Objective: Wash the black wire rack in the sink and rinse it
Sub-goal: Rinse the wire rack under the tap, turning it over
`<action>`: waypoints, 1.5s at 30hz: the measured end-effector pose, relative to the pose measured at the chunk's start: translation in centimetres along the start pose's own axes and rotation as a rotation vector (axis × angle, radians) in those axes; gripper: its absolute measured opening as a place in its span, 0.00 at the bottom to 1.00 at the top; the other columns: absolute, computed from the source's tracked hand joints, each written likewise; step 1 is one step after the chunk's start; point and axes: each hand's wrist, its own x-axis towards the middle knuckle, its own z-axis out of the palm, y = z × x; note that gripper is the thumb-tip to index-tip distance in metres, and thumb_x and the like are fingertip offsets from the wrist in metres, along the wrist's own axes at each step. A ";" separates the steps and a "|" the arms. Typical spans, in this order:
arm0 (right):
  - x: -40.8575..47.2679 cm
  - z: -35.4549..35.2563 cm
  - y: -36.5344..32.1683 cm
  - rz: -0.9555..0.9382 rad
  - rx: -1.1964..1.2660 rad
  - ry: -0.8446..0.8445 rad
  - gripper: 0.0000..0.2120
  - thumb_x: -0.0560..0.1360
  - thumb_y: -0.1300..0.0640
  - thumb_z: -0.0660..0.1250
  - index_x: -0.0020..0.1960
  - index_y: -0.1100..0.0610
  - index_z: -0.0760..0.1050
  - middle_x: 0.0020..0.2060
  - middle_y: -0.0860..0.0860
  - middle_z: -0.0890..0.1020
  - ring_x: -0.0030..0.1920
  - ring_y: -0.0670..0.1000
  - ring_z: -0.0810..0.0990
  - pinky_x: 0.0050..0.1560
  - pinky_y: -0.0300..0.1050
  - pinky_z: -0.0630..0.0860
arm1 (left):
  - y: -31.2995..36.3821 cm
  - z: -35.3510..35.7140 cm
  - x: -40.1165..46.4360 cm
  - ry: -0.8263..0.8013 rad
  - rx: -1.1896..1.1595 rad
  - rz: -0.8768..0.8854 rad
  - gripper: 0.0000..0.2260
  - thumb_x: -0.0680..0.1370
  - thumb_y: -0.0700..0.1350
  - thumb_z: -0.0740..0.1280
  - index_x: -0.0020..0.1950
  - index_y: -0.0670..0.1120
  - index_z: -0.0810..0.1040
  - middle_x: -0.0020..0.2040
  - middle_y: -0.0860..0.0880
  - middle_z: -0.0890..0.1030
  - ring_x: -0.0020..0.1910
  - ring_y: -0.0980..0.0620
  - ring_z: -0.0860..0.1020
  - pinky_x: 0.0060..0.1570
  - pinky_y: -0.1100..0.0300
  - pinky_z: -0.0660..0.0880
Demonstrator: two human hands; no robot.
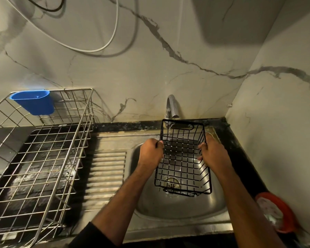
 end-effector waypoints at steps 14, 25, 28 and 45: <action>0.1 -1.1 -0.9 0.123 0.355 -0.074 0.24 0.81 0.58 0.66 0.75 0.52 0.66 0.54 0.52 0.83 0.33 0.48 0.86 0.41 0.56 0.85 | 0.2 -1.0 1.2 0.052 -0.020 -0.021 0.14 0.83 0.43 0.65 0.44 0.34 0.81 0.37 0.38 0.84 0.32 0.48 0.79 0.35 0.57 0.80; -0.4 -2.7 -2.1 0.185 0.862 -0.093 0.13 0.82 0.54 0.63 0.65 0.54 0.78 0.56 0.51 0.84 0.44 0.47 0.85 0.40 0.33 0.76 | 1.6 -1.3 3.6 -0.014 -0.316 -0.184 0.10 0.80 0.38 0.68 0.39 0.37 0.80 0.29 0.45 0.78 0.26 0.51 0.77 0.33 0.55 0.79; -0.4 -3.2 -2.2 0.206 0.898 -0.055 0.12 0.82 0.55 0.64 0.63 0.55 0.79 0.56 0.51 0.84 0.46 0.49 0.83 0.43 0.37 0.75 | 2.1 -1.1 3.7 -0.031 -0.351 -0.180 0.08 0.80 0.37 0.68 0.42 0.36 0.80 0.29 0.46 0.78 0.27 0.51 0.76 0.35 0.53 0.80; 0.2 -2.2 -0.5 0.117 0.841 -0.001 0.10 0.79 0.63 0.68 0.60 0.61 0.80 0.50 0.54 0.85 0.44 0.50 0.82 0.40 0.33 0.78 | 1.3 -0.5 3.8 -0.002 -0.326 -0.117 0.10 0.81 0.38 0.67 0.41 0.36 0.81 0.28 0.47 0.78 0.26 0.52 0.77 0.37 0.52 0.81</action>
